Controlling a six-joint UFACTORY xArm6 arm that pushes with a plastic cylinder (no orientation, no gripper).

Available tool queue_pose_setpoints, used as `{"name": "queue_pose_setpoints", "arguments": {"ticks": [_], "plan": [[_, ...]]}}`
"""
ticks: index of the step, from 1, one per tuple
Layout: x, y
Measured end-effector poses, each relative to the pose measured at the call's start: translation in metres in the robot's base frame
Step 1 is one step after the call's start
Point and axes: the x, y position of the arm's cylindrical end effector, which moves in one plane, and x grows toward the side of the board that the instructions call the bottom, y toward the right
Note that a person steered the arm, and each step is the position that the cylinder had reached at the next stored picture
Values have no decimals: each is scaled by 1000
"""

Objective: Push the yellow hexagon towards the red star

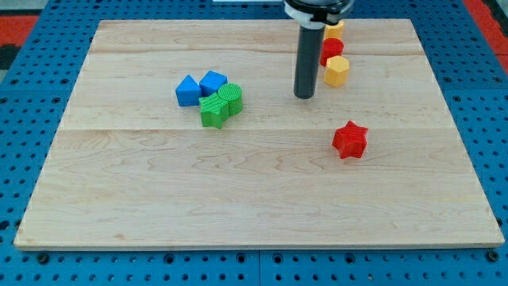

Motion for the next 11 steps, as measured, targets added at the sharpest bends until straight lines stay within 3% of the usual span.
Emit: {"name": "queue_pose_setpoints", "arguments": {"ticks": [6, 8, 9, 11], "plan": [[0, 36], [0, 76], [-21, 102], [-162, 112]]}}
